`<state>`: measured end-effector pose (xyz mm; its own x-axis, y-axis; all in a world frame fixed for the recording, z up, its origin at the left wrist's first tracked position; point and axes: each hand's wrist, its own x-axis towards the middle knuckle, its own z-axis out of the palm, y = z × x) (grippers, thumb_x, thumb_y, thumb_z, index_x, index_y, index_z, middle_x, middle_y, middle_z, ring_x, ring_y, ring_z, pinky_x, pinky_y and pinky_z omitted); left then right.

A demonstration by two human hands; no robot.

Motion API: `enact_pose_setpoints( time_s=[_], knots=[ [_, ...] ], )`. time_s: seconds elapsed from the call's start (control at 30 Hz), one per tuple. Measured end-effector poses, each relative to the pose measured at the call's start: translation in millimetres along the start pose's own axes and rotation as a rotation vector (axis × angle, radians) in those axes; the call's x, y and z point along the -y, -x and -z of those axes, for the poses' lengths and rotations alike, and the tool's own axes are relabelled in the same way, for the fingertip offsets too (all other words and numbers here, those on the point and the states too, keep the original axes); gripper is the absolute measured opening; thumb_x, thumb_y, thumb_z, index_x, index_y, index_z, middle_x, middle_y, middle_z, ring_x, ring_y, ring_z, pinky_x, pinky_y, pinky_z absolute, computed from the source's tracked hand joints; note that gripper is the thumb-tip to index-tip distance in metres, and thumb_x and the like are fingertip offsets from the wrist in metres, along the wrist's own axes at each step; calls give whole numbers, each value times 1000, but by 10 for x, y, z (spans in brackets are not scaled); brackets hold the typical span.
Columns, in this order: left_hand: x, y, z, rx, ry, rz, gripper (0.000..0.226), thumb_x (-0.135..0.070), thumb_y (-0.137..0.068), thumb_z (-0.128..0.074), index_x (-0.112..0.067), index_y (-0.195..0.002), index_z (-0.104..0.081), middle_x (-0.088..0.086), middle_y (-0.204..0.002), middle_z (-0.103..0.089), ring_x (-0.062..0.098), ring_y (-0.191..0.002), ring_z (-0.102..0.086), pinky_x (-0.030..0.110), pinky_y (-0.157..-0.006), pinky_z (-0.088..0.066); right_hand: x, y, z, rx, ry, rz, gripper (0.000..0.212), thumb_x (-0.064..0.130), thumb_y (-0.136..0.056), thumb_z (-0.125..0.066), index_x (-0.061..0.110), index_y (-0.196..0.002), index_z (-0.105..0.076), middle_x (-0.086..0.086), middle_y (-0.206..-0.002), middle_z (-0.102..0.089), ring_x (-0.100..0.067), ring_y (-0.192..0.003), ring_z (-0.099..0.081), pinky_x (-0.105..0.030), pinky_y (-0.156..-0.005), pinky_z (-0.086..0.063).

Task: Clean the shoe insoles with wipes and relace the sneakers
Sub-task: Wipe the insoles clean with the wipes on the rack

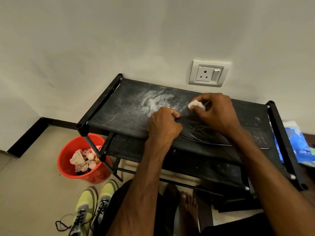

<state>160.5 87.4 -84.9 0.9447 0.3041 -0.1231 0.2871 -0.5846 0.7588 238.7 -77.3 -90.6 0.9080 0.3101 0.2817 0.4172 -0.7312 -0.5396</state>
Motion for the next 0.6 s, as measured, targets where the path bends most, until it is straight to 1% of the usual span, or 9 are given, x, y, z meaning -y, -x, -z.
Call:
enact_pose_setpoints(
  time_s=[0.03, 0.07, 0.13, 0.2, 0.27, 0.37, 0.43, 0.5, 0.6],
  knots=[
    [0, -2, 4, 0, 7, 4, 37, -4, -82, -71, -25, -112, -74, -3, -110, -73, 14, -107, -65, 32, -100, -52, -9, 13, 61, -14, -50, 1, 17, 33, -86, -79, 29, -102, -78, 11, -89, -73, -6, -73, -62, -30, -66, -55],
    [2, -3, 9, 1, 14, 6, 37, -4, -82, -71, -25, -113, -74, -3, -111, -73, 14, -107, -65, 32, -100, -51, -9, 31, 114, 12, -82, 5, 18, 32, -85, -80, 28, -102, -78, 10, -87, -73, -6, -70, -61, -24, -62, -50],
    [2, -3, 11, 0, 17, 6, 38, -4, -82, -71, -25, -113, -74, -3, -111, -73, 14, -108, -65, 32, -100, -51, 12, 88, 168, 155, -83, 29, 16, 33, -82, -81, 32, -98, -79, 12, -85, -74, -7, -68, -61, -15, -58, -45],
    [4, -6, 10, 1, 12, 4, 37, -4, -82, -71, -25, -113, -74, -3, -112, -73, 14, -107, -65, 32, -99, -52, 62, 131, 121, 277, -41, 94, 13, 32, -83, -82, 32, -96, -80, 14, -83, -74, -1, -66, -61, -12, -55, -43],
    [9, -10, 7, 0, 9, 6, 36, -5, -82, -72, -24, -113, -74, -2, -111, -72, 15, -107, -65, 33, -98, -53, 79, 113, 38, 290, -18, 129, 11, 30, -84, -81, 31, -95, -81, 18, -78, -72, 2, -62, -59, -12, -53, -41],
    [17, -19, 1, 1, 15, 21, 36, -6, -81, -73, -26, -111, -74, -2, -111, -72, 17, -108, -65, 36, -98, -54, 39, 21, -36, 195, 23, 64, 14, 36, -83, -82, 35, -97, -81, 23, -75, -67, 3, -61, -58, -18, -57, -41],
    [15, -16, -1, 2, 22, 28, 36, -7, -81, -74, -26, -111, -74, -1, -111, -72, 17, -108, -65, 37, -99, -53, 11, -14, -62, 173, 23, 25, 16, 36, -83, -81, 34, -99, -81, 22, -76, -66, 7, -61, -58, -17, -57, -39],
    [20, -17, -5, -7, 23, 26, 36, -6, -80, -74, -25, -112, -74, -1, -111, -71, 17, -108, -65, 37, -98, -54, 39, -9, -48, 225, 11, 46, 15, 34, -84, -81, 32, -99, -81, 19, -78, -69, 7, -61, -59, -18, -56, -41],
    [15, -1, -3, -15, 23, 0, 34, -6, -81, -76, -21, -112, -74, 0, -109, -72, 16, -105, -66, 35, -96, -55, 119, 40, 53, 423, -4, 122, 12, 33, -82, -81, 35, -94, -81, 12, -76, -75, -4, -59, -60, -23, -53, -48]
  ],
)
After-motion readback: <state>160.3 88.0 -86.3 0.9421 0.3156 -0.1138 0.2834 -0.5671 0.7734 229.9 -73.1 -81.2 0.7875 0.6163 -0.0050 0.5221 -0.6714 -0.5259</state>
